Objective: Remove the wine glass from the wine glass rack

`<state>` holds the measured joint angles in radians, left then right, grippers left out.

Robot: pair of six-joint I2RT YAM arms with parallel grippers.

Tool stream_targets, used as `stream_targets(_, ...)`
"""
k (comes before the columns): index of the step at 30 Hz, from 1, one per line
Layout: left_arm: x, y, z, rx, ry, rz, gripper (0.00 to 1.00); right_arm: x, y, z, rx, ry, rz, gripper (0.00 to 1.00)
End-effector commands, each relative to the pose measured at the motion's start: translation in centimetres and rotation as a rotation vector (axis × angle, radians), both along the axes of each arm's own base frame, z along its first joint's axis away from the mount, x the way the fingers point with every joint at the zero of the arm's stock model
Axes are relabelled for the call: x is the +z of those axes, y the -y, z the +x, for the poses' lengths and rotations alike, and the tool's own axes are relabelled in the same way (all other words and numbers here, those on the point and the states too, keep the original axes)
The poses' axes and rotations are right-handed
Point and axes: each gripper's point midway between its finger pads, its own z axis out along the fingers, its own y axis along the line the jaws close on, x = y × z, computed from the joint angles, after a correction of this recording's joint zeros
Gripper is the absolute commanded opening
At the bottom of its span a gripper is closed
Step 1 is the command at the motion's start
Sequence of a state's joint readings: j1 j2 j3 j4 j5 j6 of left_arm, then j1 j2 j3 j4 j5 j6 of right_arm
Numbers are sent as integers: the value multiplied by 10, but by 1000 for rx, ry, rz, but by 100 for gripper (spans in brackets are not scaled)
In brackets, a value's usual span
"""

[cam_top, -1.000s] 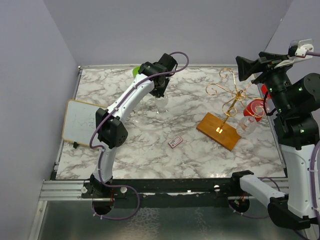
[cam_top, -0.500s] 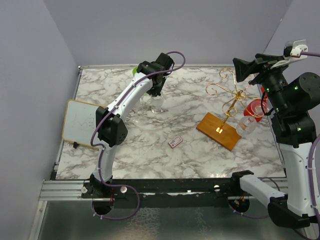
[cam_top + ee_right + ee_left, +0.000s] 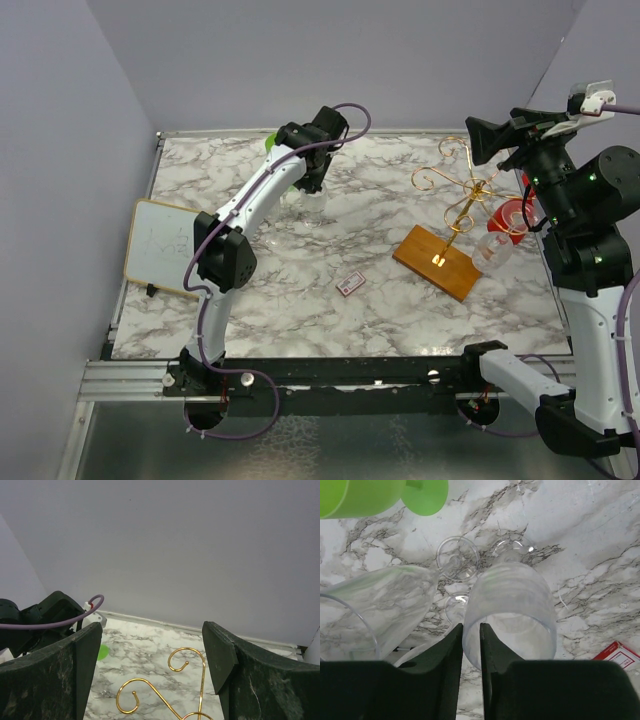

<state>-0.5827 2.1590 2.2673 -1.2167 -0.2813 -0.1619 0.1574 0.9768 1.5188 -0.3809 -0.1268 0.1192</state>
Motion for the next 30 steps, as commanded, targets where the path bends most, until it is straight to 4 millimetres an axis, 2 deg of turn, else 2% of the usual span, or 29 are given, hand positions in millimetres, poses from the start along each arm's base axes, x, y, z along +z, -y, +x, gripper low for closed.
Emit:
stream_targets(1,19,-2,8,17,59,-7,25,8,-5,-7,31,33,4,82)
stream_targets(8,47,-5,9,26,129,-36,37,6,-6,-9,38,25,3,82)
stream_targets(12,67,-3,6,21,165,-77,40,1,-6,-10,36,7,-2,82)
stream_targets(21,121,4,-10,-45,262,-196,53,-11,1,-16,7,-53,-21,82)
stream_targets(26,153,10,-29,-116,319,-294,59,-27,9,-25,-27,-124,-47,82)
stream_targets(29,162,32,-54,-212,324,-420,65,-40,16,-30,-62,-195,-66,82)
stream_targets(30,170,40,-68,-255,338,-484,67,-44,18,-33,-69,-216,-76,82)
